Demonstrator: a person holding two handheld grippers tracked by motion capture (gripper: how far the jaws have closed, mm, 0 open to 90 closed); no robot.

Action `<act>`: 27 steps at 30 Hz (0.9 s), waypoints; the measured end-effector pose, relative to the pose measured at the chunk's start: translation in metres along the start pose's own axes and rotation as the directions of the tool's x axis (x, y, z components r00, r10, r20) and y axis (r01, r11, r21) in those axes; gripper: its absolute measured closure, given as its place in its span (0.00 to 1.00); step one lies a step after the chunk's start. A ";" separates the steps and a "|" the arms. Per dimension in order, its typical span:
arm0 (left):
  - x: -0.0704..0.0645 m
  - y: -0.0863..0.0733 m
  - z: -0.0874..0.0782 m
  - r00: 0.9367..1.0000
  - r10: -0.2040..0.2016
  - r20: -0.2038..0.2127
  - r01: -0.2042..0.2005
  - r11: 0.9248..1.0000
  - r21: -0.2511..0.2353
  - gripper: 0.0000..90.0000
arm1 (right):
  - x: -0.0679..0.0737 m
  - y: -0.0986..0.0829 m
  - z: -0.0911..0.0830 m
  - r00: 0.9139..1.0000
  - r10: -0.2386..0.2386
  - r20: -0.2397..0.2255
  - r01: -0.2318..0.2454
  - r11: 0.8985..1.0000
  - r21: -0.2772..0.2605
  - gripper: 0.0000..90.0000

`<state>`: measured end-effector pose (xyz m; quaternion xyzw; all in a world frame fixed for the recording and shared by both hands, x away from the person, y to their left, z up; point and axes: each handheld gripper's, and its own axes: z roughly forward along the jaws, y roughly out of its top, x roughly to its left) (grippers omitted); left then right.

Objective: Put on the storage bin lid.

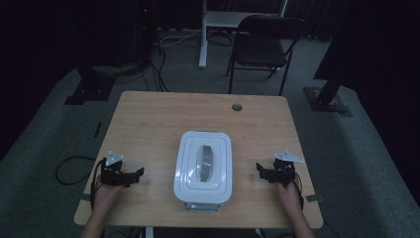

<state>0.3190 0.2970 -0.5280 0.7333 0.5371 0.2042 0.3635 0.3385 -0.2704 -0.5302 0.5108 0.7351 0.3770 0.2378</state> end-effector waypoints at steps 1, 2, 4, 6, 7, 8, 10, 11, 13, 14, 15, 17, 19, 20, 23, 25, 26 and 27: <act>0.002 -0.001 -0.002 1.000 -0.003 -0.004 0.003 1.000 -0.001 0.00 | -0.001 0.000 -0.001 1.000 0.001 0.004 -0.001 1.000 0.002 0.14; 0.004 -0.002 -0.003 1.000 -0.008 -0.009 0.008 1.000 -0.001 0.00 | -0.003 -0.001 -0.002 1.000 0.006 0.007 -0.006 1.000 0.002 0.14; 0.007 -0.004 -0.006 1.000 -0.013 -0.022 0.013 1.000 0.000 0.00 | -0.005 -0.002 -0.004 1.000 0.017 0.015 -0.017 1.000 -0.001 0.14; 0.010 -0.006 -0.009 0.999 -0.019 -0.035 0.019 1.000 0.001 0.00 | -0.008 -0.003 -0.005 1.000 0.025 0.018 -0.025 1.000 -0.001 0.15; 0.011 -0.008 -0.010 0.999 -0.025 -0.043 0.025 1.000 0.001 0.00 | -0.010 -0.004 -0.006 0.999 0.032 0.018 -0.032 0.999 -0.002 0.15; 0.013 -0.010 -0.011 0.998 -0.031 -0.051 0.031 1.000 0.000 0.00 | -0.011 -0.005 -0.008 0.999 0.040 0.015 -0.040 0.999 -0.007 0.15; 0.015 -0.013 -0.013 0.997 -0.044 -0.061 0.045 0.999 0.002 0.00 | -0.015 -0.007 -0.010 0.998 0.062 0.019 -0.061 0.998 -0.017 0.15; 0.016 -0.015 -0.014 0.996 -0.049 -0.072 0.049 0.999 0.004 0.00 | -0.016 -0.008 -0.011 0.997 0.067 0.029 -0.066 0.998 -0.015 0.15; 0.018 -0.018 -0.016 0.995 -0.060 -0.083 0.061 0.998 0.010 0.00 | -0.019 -0.009 -0.013 0.997 0.065 0.049 -0.064 0.998 -0.010 0.15; 0.019 -0.019 -0.017 0.994 -0.064 -0.091 0.066 0.998 0.012 0.00 | -0.020 -0.011 -0.014 0.996 0.068 0.060 -0.068 0.998 -0.009 0.15; 0.019 -0.020 -0.019 0.992 -0.066 -0.103 0.068 0.998 0.015 0.00 | -0.022 -0.012 -0.016 0.995 0.069 0.070 -0.068 0.998 -0.006 0.15; 0.020 -0.022 -0.022 0.990 -0.072 -0.126 0.074 0.997 0.018 0.00 | -0.026 -0.015 -0.018 0.993 0.085 0.076 -0.086 0.996 0.002 0.15; 0.022 -0.024 -0.025 0.985 -0.083 -0.149 0.087 0.996 0.020 0.00 | -0.028 -0.018 -0.019 0.990 0.105 0.093 -0.106 0.994 0.014 0.15; 0.023 -0.026 -0.026 0.983 -0.090 -0.162 0.095 0.995 0.023 0.00 | -0.030 -0.019 -0.020 0.989 0.110 0.098 -0.112 0.993 0.020 0.15; 0.027 -0.029 -0.028 0.975 -0.121 -0.186 0.129 0.991 0.029 0.00 | -0.032 -0.022 -0.023 0.983 0.146 0.114 -0.151 0.988 0.038 0.15; 0.028 -0.031 -0.029 0.969 -0.135 -0.208 0.144 0.989 0.025 0.00 | -0.034 -0.025 -0.026 0.978 0.164 0.126 -0.169 0.985 0.037 0.15; 0.028 -0.031 -0.030 0.964 -0.140 -0.225 0.149 0.989 0.024 0.00 | -0.035 -0.026 -0.026 0.976 0.165 0.145 -0.173 0.984 0.048 0.15; 0.029 -0.032 -0.031 0.961 -0.146 -0.236 0.157 0.987 0.027 0.00 | -0.036 -0.027 -0.027 0.973 0.161 0.164 -0.171 0.984 0.052 0.15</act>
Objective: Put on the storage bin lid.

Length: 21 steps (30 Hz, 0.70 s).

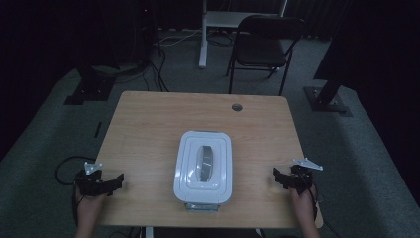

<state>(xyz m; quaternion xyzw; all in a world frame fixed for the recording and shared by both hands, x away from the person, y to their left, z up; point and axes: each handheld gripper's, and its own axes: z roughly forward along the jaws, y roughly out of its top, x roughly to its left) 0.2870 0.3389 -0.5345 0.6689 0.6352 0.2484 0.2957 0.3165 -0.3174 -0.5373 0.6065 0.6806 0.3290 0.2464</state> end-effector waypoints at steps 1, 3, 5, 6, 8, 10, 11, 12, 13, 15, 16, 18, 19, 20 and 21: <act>0.001 -0.001 -0.001 1.000 -0.009 -0.015 0.010 1.000 0.004 0.00 | -0.002 -0.001 0.001 1.000 0.007 0.002 -0.007 1.000 0.002 0.15; 0.005 -0.003 0.000 0.999 -0.024 -0.030 0.024 1.000 0.010 0.00 | -0.005 -0.004 0.002 0.999 0.032 0.004 -0.032 0.999 -0.001 0.15; 0.008 -0.004 0.000 0.999 -0.032 -0.032 0.033 0.999 0.012 0.00 | -0.006 -0.005 0.003 0.999 0.037 0.006 -0.037 0.999 0.004 0.15; 0.009 -0.005 0.001 0.999 -0.036 -0.036 0.037 0.999 0.017 0.00 | -0.006 -0.006 0.004 0.999 0.035 0.009 -0.035 0.999 0.002 0.15; 0.011 -0.006 0.002 0.998 -0.028 -0.058 0.029 0.999 0.030 0.00 | -0.005 -0.007 0.007 1.000 0.023 0.019 -0.023 1.000 0.008 0.14; 0.011 -0.008 0.003 0.998 -0.025 -0.056 0.027 0.999 0.033 0.00 | -0.005 -0.008 0.009 0.999 0.022 0.025 -0.022 1.000 0.017 0.14; 0.010 -0.008 0.004 0.998 -0.018 -0.057 0.020 0.999 0.036 0.00 | -0.005 -0.008 0.009 0.999 0.025 0.032 -0.025 1.000 0.015 0.14; 0.010 -0.008 0.004 0.998 -0.014 -0.062 0.016 0.999 0.035 0.00 | -0.005 -0.007 0.009 0.999 0.033 0.032 -0.033 0.999 0.009 0.14; 0.010 -0.009 0.005 0.997 -0.004 -0.071 0.007 0.999 0.039 0.00 | -0.005 -0.007 0.010 0.999 0.040 0.026 -0.041 0.999 0.011 0.14; 0.009 -0.010 0.006 0.997 0.005 -0.072 -0.002 0.999 0.038 0.00 | -0.003 -0.007 0.011 0.999 0.028 0.044 -0.029 0.999 0.019 0.15; 0.008 -0.010 0.006 0.998 0.008 -0.069 -0.006 0.999 0.039 0.00 | -0.002 -0.006 0.011 0.998 0.021 0.051 -0.022 0.999 0.024 0.15; 0.007 -0.009 0.006 0.998 0.009 -0.069 -0.006 0.999 0.040 0.00 | 0.001 -0.006 0.013 0.997 -0.001 0.073 -0.002 0.999 0.035 0.14; 0.007 -0.009 0.006 0.998 0.009 -0.069 -0.006 0.999 0.040 0.00 | 0.001 -0.006 0.013 0.997 -0.001 0.073 -0.002 0.999 0.035 0.14; 0.006 -0.009 0.007 0.998 0.014 -0.065 -0.011 0.999 0.041 0.00 | 0.001 -0.006 0.013 0.997 -0.002 0.073 0.000 0.999 0.036 0.14; 0.005 -0.009 0.007 0.998 0.011 -0.069 -0.008 0.999 0.041 0.00 | 0.001 -0.006 0.013 0.997 -0.001 0.072 -0.001 0.999 0.036 0.14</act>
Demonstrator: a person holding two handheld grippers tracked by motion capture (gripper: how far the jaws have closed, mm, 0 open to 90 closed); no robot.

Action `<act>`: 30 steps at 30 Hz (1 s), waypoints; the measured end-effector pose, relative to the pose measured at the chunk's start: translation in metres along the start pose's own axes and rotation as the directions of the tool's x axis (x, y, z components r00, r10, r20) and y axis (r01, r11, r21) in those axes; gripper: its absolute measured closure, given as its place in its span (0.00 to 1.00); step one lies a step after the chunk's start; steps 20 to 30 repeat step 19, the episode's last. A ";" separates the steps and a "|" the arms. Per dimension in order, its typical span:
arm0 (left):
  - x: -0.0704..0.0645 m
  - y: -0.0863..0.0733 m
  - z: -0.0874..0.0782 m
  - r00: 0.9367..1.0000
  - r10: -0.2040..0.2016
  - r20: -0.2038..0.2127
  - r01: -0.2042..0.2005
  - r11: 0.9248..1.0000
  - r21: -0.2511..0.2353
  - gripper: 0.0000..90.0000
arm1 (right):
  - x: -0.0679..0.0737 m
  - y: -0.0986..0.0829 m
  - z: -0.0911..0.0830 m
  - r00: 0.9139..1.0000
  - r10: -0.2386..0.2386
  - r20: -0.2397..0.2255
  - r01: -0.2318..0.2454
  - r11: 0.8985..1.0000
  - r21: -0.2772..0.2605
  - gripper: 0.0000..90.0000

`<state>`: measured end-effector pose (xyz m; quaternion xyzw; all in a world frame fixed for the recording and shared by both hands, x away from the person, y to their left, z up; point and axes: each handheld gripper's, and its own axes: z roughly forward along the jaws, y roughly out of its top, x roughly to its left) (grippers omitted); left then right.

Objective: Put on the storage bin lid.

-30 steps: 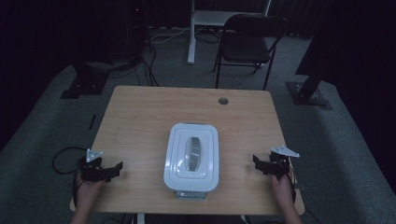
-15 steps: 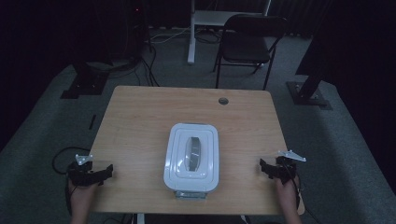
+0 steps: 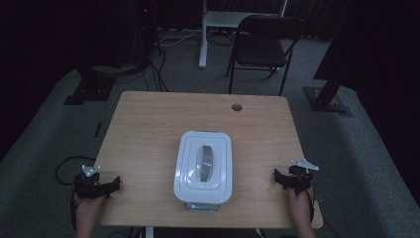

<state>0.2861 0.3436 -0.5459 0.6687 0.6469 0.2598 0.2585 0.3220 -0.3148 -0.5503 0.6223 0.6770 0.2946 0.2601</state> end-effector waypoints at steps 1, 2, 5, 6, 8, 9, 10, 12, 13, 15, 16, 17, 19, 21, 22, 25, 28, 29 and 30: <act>-0.001 0.000 0.000 1.000 -0.001 0.000 0.001 1.000 -0.001 0.00 | 0.000 0.000 0.000 1.000 0.000 0.000 0.000 1.000 0.001 0.14; -0.001 0.001 0.001 1.000 -0.001 0.000 0.001 1.000 -0.002 0.00 | 0.000 0.000 0.000 1.000 0.000 0.000 0.000 1.000 0.001 0.14; -0.002 0.001 0.001 1.000 -0.004 0.000 0.004 1.000 -0.001 0.00 | 0.000 0.000 0.000 1.000 -0.001 0.000 0.001 1.000 0.001 0.14; -0.002 0.001 0.001 1.000 -0.003 -0.001 0.003 1.000 -0.001 0.00 | 0.000 0.000 0.000 1.000 0.000 0.000 0.000 1.000 0.001 0.14; -0.002 0.001 0.001 1.000 -0.004 -0.001 0.004 1.000 -0.001 0.00 | 0.000 0.000 0.000 1.000 0.000 -0.001 0.000 1.000 0.001 0.14; -0.002 0.001 0.001 1.000 -0.005 -0.002 0.005 1.000 -0.001 0.00 | 0.000 0.000 0.000 1.000 0.000 -0.001 0.000 1.000 0.001 0.14; -0.002 0.001 0.002 1.000 -0.009 -0.003 0.009 1.000 -0.003 0.00 | 0.000 0.000 0.000 1.000 0.000 0.000 0.000 1.000 0.001 0.14; -0.002 0.002 0.002 1.000 -0.014 -0.007 0.014 1.000 -0.003 0.00 | 0.000 0.000 0.000 1.000 0.001 -0.001 -0.001 1.000 0.001 0.14; -0.002 0.002 0.002 1.000 -0.016 -0.009 0.015 1.000 -0.004 0.00 | 0.000 0.000 0.000 1.000 0.001 -0.001 -0.001 1.000 0.001 0.14; -0.002 0.002 0.002 1.000 -0.019 -0.012 0.019 1.000 -0.004 0.01 | 0.000 0.000 0.000 1.000 0.001 -0.001 -0.001 1.000 0.001 0.14; -0.002 0.002 0.003 1.000 -0.021 -0.013 0.021 1.000 -0.006 0.00 | 0.000 0.000 0.000 1.000 0.001 -0.001 -0.001 1.000 0.001 0.14; -0.002 0.002 0.003 1.000 -0.022 -0.013 0.022 1.000 -0.006 0.01 | 0.000 0.000 0.000 1.000 0.001 -0.001 -0.001 1.000 0.001 0.14; -0.002 0.002 0.003 1.000 -0.023 -0.014 0.023 1.000 -0.006 0.01 | 0.000 0.000 0.000 1.000 0.001 -0.001 -0.001 1.000 0.001 0.14; -0.002 0.002 0.003 1.000 -0.023 -0.014 0.023 1.000 -0.006 0.01 | 0.000 0.000 0.000 1.000 0.001 -0.001 -0.001 1.000 0.001 0.14; -0.002 0.002 0.003 1.000 -0.023 -0.014 0.023 1.000 -0.006 0.01 | 0.000 0.000 0.000 1.000 0.001 -0.001 -0.001 1.000 0.001 0.14; -0.002 0.002 0.003 1.000 -0.023 -0.014 0.023 1.000 -0.006 0.01 | 0.000 0.000 0.000 1.000 0.001 -0.001 -0.001 1.000 0.001 0.14; -0.002 0.002 0.003 1.000 -0.023 -0.014 0.023 1.000 -0.006 0.01 | 0.000 0.000 0.000 1.000 0.001 -0.001 -0.001 1.000 0.001 0.14; -0.002 0.002 0.003 1.000 -0.023 -0.014 0.023 1.000 -0.006 0.01 | 0.000 0.000 0.000 1.000 0.001 -0.001 -0.001 1.000 0.001 0.14; -0.002 0.002 0.003 1.000 -0.023 -0.014 0.023 1.000 -0.006 0.01 | 0.000 0.000 0.000 1.000 0.001 -0.001 -0.001 1.000 0.001 0.14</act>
